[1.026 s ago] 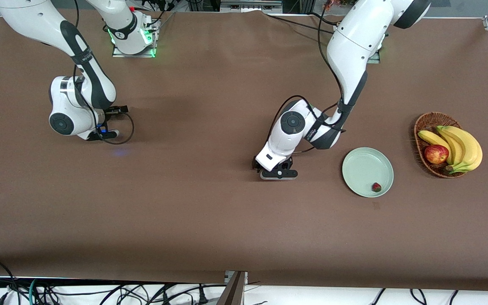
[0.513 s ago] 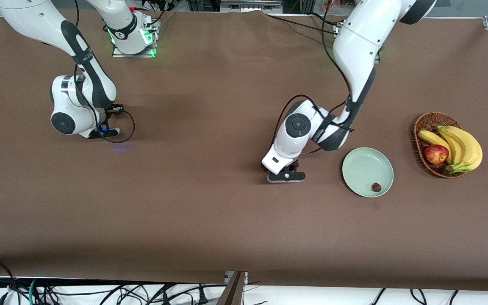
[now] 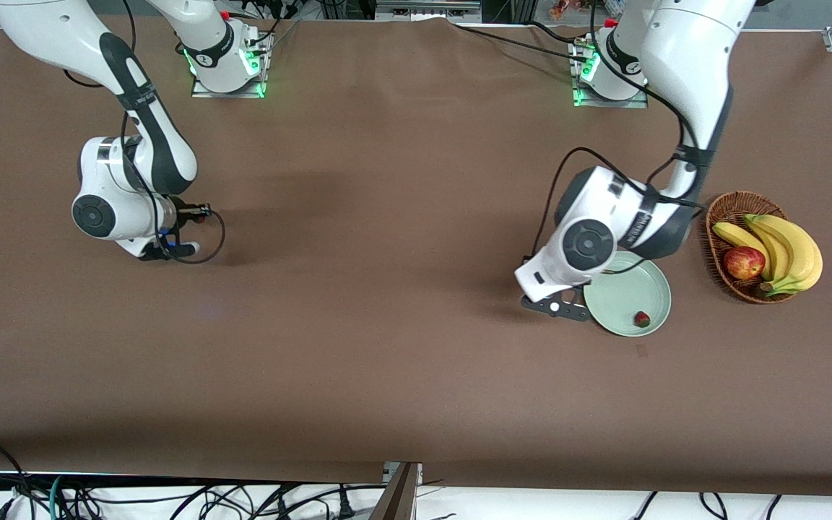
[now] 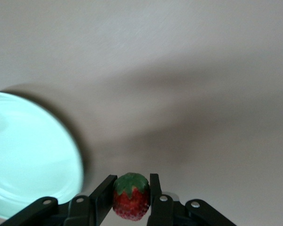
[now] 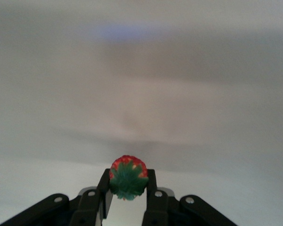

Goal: Collect all strawberries into plate
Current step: 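Carry the strawberry to the plate with the left gripper while the right gripper carries another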

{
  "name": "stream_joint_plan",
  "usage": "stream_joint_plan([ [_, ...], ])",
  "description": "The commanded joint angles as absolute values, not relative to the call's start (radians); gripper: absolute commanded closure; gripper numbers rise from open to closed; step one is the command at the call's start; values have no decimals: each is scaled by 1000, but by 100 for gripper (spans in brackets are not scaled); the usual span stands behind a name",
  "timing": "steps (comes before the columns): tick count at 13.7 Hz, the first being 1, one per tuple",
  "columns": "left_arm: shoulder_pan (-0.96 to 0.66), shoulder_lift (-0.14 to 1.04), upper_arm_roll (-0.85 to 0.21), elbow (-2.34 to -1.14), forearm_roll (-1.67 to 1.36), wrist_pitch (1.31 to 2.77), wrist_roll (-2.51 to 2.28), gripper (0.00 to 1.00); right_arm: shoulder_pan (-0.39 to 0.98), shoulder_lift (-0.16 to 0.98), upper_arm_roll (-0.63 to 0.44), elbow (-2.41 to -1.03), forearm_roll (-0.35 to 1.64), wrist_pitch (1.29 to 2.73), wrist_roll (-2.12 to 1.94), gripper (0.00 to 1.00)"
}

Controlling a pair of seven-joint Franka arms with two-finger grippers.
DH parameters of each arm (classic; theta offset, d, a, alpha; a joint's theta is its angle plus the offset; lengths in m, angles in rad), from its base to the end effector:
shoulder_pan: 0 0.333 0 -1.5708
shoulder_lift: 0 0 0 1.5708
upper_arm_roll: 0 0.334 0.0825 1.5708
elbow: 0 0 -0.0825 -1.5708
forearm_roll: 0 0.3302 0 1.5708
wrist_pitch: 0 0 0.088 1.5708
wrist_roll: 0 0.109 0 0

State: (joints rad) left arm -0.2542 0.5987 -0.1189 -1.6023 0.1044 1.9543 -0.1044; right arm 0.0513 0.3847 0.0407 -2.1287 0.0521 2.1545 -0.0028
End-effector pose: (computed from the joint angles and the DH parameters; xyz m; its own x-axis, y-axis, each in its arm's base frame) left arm 0.5939 -0.2126 0.3092 0.9277 -0.2889 -0.2364 -0.3070 -0.9508 -0.0426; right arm 0.5045 0.0484 0.2602 0.9340 0.0628 -0.3517 0.0494 -0.9977 -0.0469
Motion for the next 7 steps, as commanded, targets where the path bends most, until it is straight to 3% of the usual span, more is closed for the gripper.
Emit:
stream_joint_plan([
  [1, -171, 572, -129, -1631, 130, 1930, 119, 84, 197, 515, 75, -1923, 147, 2147, 244, 100],
  [4, -83, 583, -130, -1638, 130, 1943, 309, 78, 348, 665, 112, -1674, 315, 2210, 522, 100],
  [7, -75, 594, -133, -1658, 130, 1971, 325, 71, 490, 826, 123, -1479, 347, 2349, 749, 100],
])
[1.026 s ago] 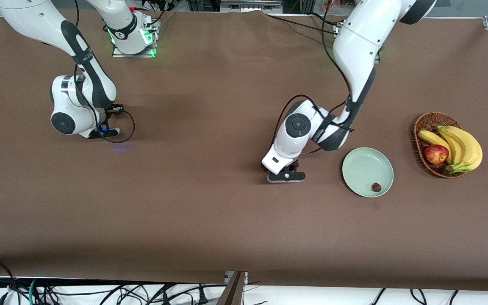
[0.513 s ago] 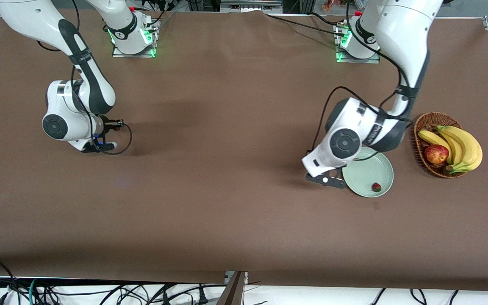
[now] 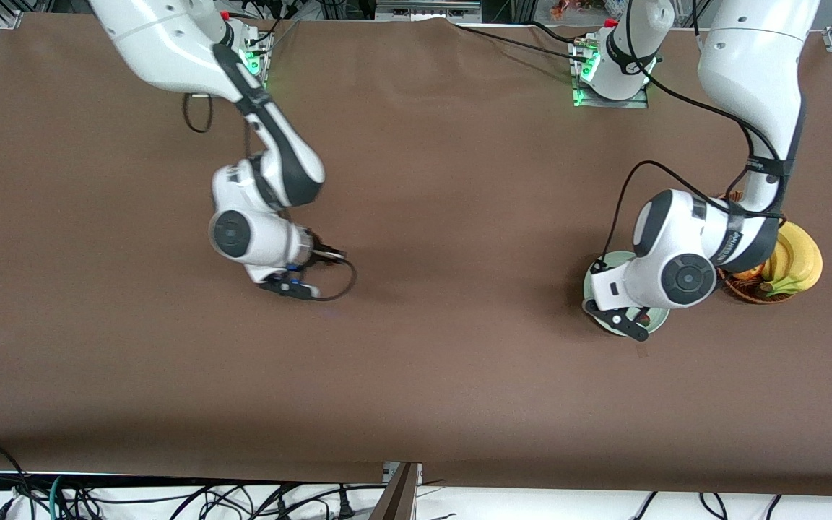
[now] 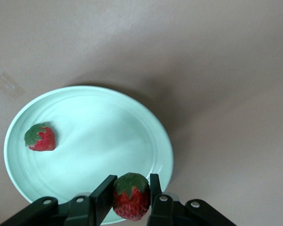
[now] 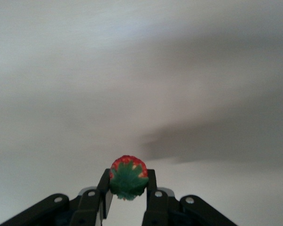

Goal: Collect all strawberries into plate
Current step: 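Carry the strawberry to the plate with the left gripper while the right gripper carries another, then open the left gripper over the plate while the right gripper releases mid-table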

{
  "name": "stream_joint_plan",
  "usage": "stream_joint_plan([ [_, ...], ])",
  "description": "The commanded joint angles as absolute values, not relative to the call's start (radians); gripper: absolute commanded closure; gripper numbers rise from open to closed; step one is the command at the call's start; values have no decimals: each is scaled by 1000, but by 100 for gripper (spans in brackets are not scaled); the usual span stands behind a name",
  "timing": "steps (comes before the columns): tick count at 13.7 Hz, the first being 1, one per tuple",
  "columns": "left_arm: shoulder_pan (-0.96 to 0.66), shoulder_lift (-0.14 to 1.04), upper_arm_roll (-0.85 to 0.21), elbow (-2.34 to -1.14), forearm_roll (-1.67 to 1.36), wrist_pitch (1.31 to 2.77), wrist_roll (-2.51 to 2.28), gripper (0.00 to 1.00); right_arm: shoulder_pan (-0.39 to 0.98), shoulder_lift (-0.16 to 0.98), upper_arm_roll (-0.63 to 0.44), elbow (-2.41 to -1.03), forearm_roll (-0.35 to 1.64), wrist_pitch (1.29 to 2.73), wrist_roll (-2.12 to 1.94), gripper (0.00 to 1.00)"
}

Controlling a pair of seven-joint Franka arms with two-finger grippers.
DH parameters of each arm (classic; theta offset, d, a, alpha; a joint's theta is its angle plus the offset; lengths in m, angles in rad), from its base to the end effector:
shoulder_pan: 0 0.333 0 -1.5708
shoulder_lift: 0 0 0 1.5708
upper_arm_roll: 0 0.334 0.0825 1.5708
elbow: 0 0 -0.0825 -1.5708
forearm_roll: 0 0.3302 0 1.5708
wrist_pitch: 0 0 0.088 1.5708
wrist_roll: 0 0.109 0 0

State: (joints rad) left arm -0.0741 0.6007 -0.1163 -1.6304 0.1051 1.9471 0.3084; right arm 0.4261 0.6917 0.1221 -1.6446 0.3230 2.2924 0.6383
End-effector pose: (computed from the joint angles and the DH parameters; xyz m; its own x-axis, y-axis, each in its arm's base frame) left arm 0.6144 -0.1006 0.2971 0.8215 -0.5033 -0.2680 -0.5053 -0.8603 0.0668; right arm 0.5627 0.3377 0.2596 0.9228 -0.2971 -0.2454 -0.3471 -0.9174 -0.1948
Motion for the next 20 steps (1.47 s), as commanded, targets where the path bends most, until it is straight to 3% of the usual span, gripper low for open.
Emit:
stream_joint_plan([
  [1, -74, 594, -133, -1661, 127, 1982, 325, 35, 536, 891, 126, -1416, 347, 2434, 834, 100],
  [2, -74, 592, -132, -1660, 126, 1974, 325, 0, 575, 954, 129, -1341, 347, 2506, 907, 100],
  [5, -74, 584, -133, -1660, 126, 1967, 324, 0, 618, 1070, 178, -1174, 345, 2617, 1002, 100],
  [8, -75, 575, -159, -1657, 109, 1967, 296, 0, 626, 1083, 212, -1166, 345, 2664, 1006, 99],
  [9, -75, 575, -176, -1655, 97, 1967, 269, 0, 629, 1086, 213, -1169, 345, 2681, 1008, 64],
  [10, -75, 571, -192, -1655, 69, 1968, 214, 0, 630, 1083, 213, -1169, 338, 2686, 1000, 1],
  [13, -106, 572, -225, -1654, 28, 1982, 8, 0, 591, 1005, 213, -1186, 334, 2636, 991, 0],
  [17, -123, 580, -235, -1654, 15, 2038, -64, 0, 487, 859, 212, -1216, 299, 2348, 916, 0],
  [20, -149, 603, -242, -1655, -28, 2167, -103, 0, 366, 718, 206, -1333, 282, 2130, 679, 0],
])
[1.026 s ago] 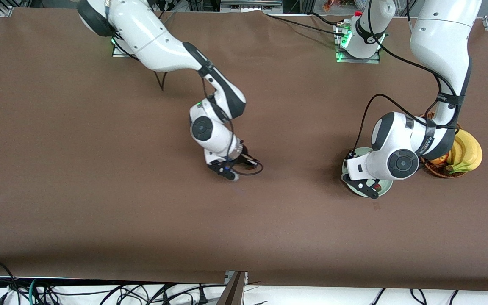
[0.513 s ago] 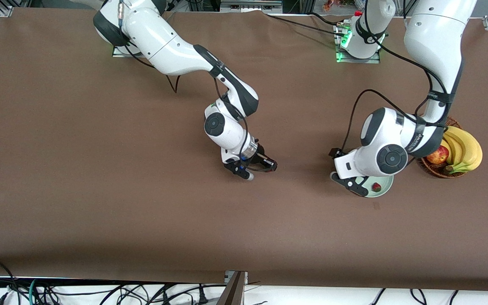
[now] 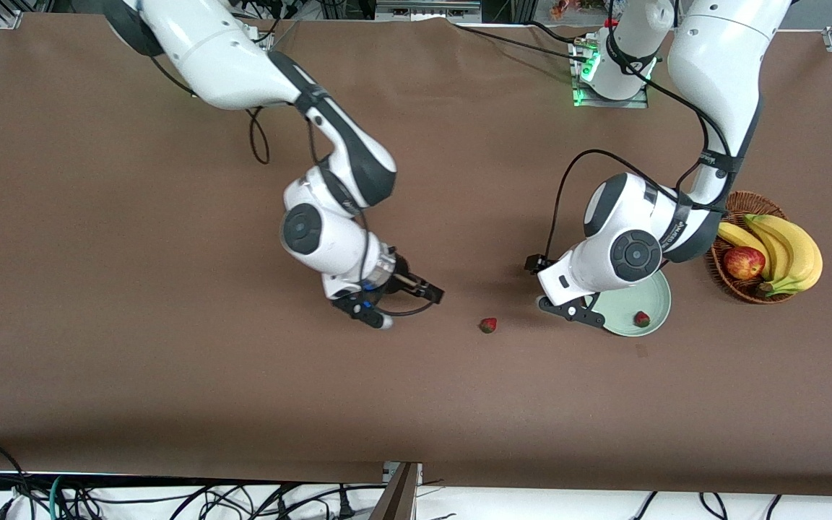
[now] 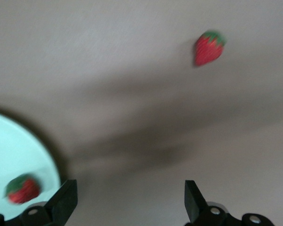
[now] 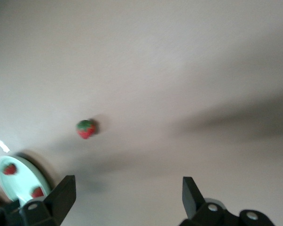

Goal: Collect all strawberries into plate
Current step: 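Open the left gripper over the plate while the right gripper releases mid-table, then grasp the last strawberry with the left gripper while the right gripper withdraws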

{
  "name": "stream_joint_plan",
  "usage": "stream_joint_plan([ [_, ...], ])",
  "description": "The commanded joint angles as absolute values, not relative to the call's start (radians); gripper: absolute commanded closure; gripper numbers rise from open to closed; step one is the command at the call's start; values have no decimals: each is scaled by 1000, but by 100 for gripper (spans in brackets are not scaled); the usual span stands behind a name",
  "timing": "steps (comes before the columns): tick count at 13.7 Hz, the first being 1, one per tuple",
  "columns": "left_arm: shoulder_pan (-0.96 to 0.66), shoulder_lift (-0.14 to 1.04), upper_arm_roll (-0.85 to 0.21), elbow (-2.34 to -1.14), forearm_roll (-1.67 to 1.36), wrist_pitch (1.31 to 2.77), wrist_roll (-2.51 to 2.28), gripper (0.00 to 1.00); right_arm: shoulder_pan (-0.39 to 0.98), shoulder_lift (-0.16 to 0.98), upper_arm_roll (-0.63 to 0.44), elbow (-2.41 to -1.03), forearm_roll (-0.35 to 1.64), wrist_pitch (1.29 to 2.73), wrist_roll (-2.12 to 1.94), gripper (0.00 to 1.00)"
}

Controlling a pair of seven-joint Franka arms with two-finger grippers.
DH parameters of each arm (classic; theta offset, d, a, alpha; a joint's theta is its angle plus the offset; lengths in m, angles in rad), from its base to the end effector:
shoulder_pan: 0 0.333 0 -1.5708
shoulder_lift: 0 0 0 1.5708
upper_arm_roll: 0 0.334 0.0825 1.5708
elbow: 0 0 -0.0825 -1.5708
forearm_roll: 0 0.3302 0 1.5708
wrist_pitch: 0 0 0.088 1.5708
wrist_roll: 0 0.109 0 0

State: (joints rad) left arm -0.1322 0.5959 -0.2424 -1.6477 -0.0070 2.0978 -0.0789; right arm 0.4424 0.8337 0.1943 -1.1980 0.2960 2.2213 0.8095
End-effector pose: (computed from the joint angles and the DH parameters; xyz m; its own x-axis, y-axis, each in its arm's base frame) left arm 0.6007 -0.2121 0.3102 0.9542 -0.2636 -0.1416 -0.2462 -0.9606 0.1294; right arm 0.6192 0.4104 0.3426 0.9160 -0.3556 -0.1856 -0.4007 -0.8337 -0.3800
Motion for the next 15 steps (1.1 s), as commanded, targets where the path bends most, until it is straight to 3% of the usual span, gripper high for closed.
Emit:
stream_joint_plan([
  [1, -156, 618, -242, -1654, -23, 2227, -92, 0, 323, 672, 203, -1377, 281, 2068, 590, 0],
  [6, -236, 690, -241, -1644, -17, 2534, -104, 0, 177, 433, 75, -1630, 138, 1872, 140, 0],
  [11, -276, 764, -230, -1655, -8, 2672, -103, 0, 91, 263, 8, -1652, -49, 1711, -84, 0],
  [15, -290, 811, -221, -1660, 18, 2783, -101, 0, 86, 94, -40, -1651, -57, 1655, -81, 0],
])
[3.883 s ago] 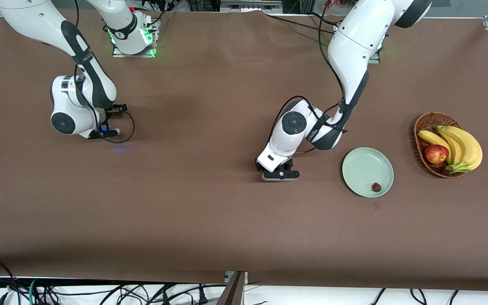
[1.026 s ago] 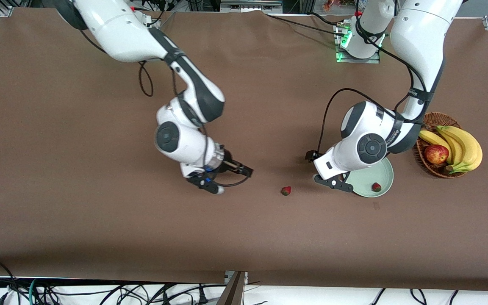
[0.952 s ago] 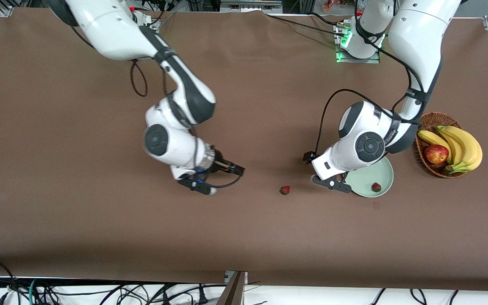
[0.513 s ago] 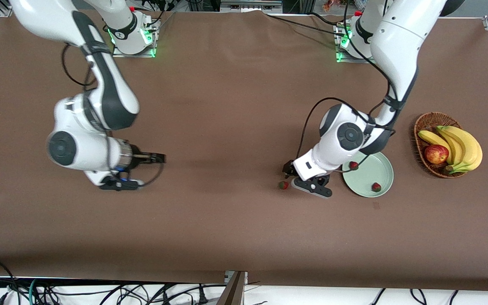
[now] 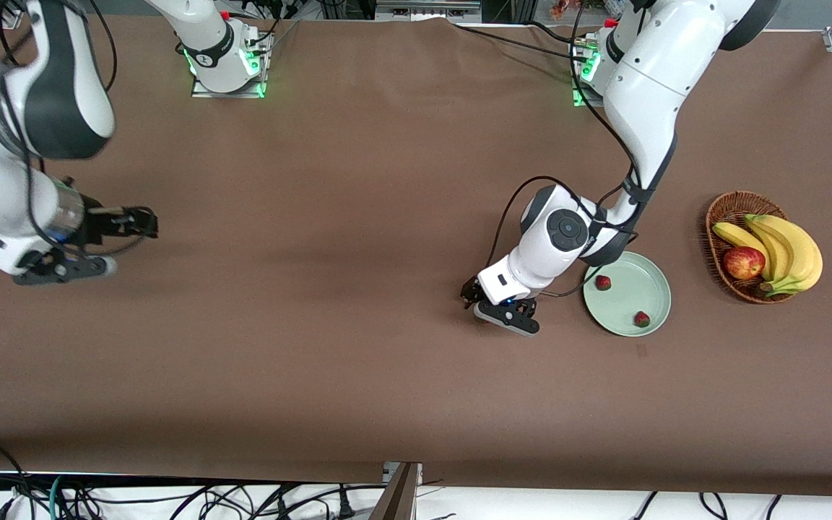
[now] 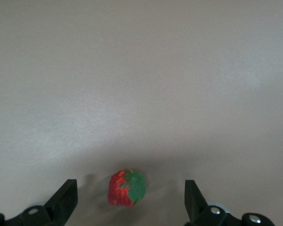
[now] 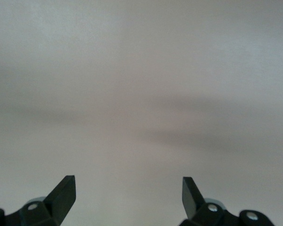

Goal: Collect all strawberries into plate
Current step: 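Grasp the last strawberry with the left gripper while the right gripper withdraws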

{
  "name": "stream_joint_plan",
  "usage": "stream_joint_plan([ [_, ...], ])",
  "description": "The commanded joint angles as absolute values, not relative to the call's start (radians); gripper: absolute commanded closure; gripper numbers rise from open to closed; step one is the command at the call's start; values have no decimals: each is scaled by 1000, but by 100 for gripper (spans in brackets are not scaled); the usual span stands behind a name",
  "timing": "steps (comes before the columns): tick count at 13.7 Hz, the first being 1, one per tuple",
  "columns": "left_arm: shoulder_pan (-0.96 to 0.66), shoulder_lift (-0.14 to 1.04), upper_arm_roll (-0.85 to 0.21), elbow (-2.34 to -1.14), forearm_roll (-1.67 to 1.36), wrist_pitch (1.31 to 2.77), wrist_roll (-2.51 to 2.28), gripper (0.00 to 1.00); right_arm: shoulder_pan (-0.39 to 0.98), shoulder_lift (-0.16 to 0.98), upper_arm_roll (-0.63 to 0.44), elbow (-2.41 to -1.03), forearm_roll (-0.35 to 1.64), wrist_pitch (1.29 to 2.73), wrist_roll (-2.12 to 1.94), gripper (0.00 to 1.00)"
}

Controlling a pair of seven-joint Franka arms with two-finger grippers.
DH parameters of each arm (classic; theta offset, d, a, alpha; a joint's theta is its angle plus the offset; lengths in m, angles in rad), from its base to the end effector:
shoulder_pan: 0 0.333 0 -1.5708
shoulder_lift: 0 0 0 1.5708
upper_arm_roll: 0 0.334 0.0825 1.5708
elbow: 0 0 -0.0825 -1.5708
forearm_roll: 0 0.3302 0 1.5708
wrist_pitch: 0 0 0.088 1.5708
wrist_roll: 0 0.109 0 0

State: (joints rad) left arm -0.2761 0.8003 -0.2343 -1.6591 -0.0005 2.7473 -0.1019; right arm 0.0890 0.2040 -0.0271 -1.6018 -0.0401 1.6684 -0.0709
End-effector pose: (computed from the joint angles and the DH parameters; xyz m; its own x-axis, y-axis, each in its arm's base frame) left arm 0.6134 -0.3080 0.2335 0.9230 -0.2696 0.2745 -0.3282 -0.9241 0.1958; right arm 0.5601 0.0321 0.5268 0.9809 0.1354 -0.1398 0.1415 -0.9893 0.0346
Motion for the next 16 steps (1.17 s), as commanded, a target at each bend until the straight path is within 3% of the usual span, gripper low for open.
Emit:
stream_joint_plan([
  [1, -290, 813, -219, -1663, 20, 2783, -91, 11, 86, 65, -58, -1651, -57, 1654, -77, 0],
  [2, -290, 810, -221, -1670, 20, 2783, -94, 42, 86, 40, -58, -1651, -55, 1635, -74, 0],
  [3, -288, 810, -219, -1672, 23, 2783, -100, 62, 84, 29, -67, -1644, -48, 1617, -48, 0],
  [5, -285, 808, -219, -1686, 23, 2783, -100, 84, 84, 6, -72, -1641, -35, 1608, 81, 0],
  [7, -278, 798, -216, -1690, 23, 2780, -92, 93, 84, 21, -71, -1644, -6, 1554, 121, 0],
  [9, -265, 761, -216, -1706, 25, 2757, -91, 94, 84, 23, -72, -1631, 21, 1546, 112, 0],
  [16, -108, 577, -212, -1704, 26, 2147, 203, 91, 84, 15, -77, -1588, -41, 1540, 16, 0],
])
